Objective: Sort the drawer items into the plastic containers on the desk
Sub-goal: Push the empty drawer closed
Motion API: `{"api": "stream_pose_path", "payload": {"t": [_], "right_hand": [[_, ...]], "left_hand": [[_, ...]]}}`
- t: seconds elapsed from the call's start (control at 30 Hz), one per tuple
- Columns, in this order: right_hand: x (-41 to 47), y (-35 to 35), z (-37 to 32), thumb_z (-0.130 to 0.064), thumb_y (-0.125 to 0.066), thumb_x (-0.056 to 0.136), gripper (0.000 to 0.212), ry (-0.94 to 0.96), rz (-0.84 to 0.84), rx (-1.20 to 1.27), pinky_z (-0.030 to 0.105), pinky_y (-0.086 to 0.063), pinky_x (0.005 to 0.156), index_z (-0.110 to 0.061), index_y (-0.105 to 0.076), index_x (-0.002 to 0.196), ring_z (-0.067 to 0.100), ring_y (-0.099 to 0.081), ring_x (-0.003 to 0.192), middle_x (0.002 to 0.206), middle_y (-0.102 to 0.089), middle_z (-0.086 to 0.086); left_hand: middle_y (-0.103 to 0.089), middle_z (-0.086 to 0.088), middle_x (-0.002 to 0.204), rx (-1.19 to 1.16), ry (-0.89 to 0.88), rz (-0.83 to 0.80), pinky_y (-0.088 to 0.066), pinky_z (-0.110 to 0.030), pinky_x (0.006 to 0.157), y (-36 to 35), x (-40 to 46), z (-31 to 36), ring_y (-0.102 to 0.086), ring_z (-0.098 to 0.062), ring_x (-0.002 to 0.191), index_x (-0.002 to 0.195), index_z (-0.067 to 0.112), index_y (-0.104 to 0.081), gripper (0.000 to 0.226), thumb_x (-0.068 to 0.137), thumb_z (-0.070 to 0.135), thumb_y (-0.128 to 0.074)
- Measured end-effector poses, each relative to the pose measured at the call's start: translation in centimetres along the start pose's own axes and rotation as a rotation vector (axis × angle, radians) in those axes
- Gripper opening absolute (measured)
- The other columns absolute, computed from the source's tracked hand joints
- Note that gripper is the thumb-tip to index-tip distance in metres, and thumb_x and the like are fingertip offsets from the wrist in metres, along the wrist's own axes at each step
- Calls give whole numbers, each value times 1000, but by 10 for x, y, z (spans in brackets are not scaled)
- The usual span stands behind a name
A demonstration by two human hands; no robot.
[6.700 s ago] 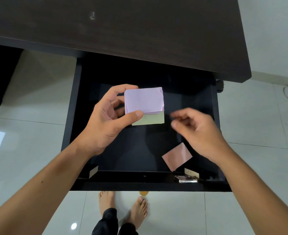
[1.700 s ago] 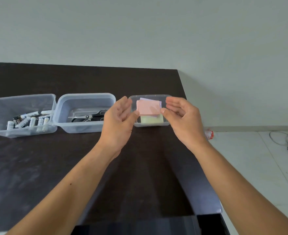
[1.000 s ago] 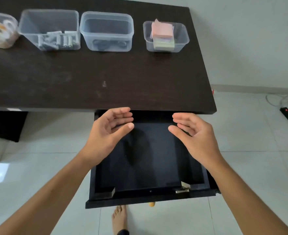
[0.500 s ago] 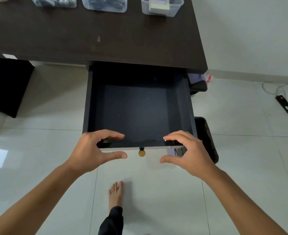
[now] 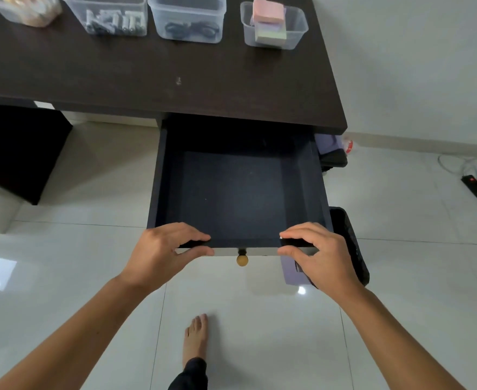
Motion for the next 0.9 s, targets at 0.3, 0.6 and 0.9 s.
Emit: {"api": "stream_pose_path", "payload": {"t": [0.3,0.6,0.9], "right_hand": [[19,-8,-5,-20,-85,84,21,136,118,-35,24,-58,91,-10,-84,103,8,-72,99,104,-77,-6],[100,-15,10,-15,-90,82,24,132,148,-47,29,-60,92,-13,-85,105,12,-73,100,104,-78,-4],[161,-8,23,-40,-87,85,76,249,240,-363,42,-39,123,-6,-58,147,33,-42,147,157,-46,16]], "left_hand": [[-79,2,97,117,-187,106,-59,-15,81,3,18,-18,-74,-7,85,100,10,-84,29,89,36,-76],[-79,1,98,110,-118,189,-53,-7,84,8,94,-45,-74,-10,87,102,9,-83,27,83,28,-82],[-43,-16,162,439,-231,191,-18,-55,129,31,172,-77,-20,-31,160,150,-2,-48,107,78,73,-74]]}}
Point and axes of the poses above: each hand's wrist, its own x-axis towards the middle knuckle, its own y-axis out of the back of the hand, z = x × y, the point moved 1 cm from there along x, towards the middle knuckle
